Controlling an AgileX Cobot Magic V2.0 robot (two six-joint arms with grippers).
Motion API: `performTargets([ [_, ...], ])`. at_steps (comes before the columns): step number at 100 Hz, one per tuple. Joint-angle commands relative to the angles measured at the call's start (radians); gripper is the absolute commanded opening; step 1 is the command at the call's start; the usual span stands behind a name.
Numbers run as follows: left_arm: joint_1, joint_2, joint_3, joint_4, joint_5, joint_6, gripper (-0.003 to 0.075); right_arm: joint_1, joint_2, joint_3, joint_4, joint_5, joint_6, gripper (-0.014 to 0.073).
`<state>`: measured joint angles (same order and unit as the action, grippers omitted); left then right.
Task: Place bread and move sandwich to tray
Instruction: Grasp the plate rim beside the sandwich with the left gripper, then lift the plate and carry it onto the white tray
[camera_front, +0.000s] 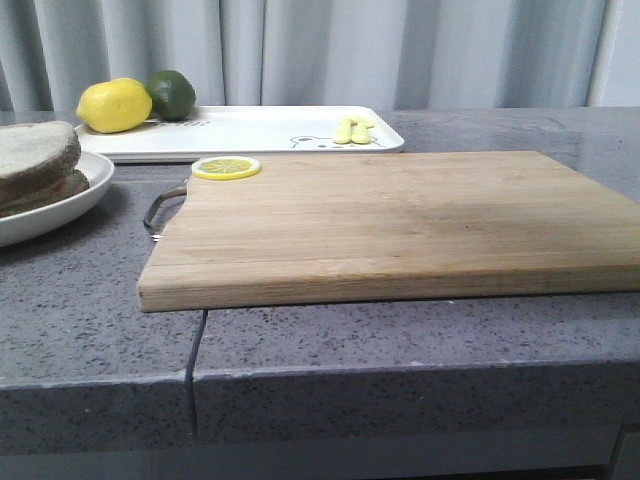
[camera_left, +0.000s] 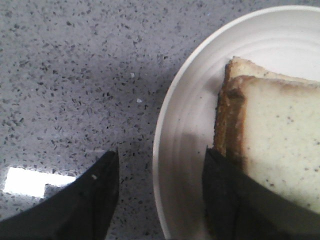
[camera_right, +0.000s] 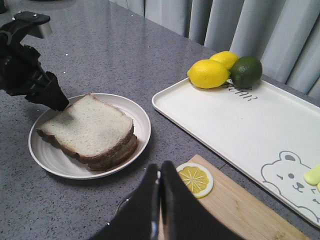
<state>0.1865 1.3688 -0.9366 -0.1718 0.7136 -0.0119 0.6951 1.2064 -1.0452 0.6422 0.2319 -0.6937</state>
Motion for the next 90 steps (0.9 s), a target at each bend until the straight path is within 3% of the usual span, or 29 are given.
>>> performTargets([
  [1,0.003,0.002,-0.036,-0.013,-0.039,-0.004,0.0354,-0.006,-0.035,-0.024,0.012,-0.063,-0.009,-0.0069],
  [16,0.003,0.036,-0.036,-0.013,-0.039,-0.004,0.0281,-0.006,-0.035,-0.024,0.012,-0.065,-0.009,-0.0069],
  [38,0.003,0.064,-0.036,-0.013,-0.012,-0.004,-0.0019,-0.006,-0.035,-0.024,0.012,-0.066,-0.009,-0.0069],
  [61,0.003,0.064,-0.055,-0.095,0.027,-0.004,-0.0020,-0.006,-0.035,-0.024,0.012,-0.066,-0.009,-0.0069],
  [90,0.003,0.062,-0.190,-0.257,0.065,0.004,-0.0020,-0.006,-0.035,-0.024,0.013,-0.062,-0.009,-0.0069],
])
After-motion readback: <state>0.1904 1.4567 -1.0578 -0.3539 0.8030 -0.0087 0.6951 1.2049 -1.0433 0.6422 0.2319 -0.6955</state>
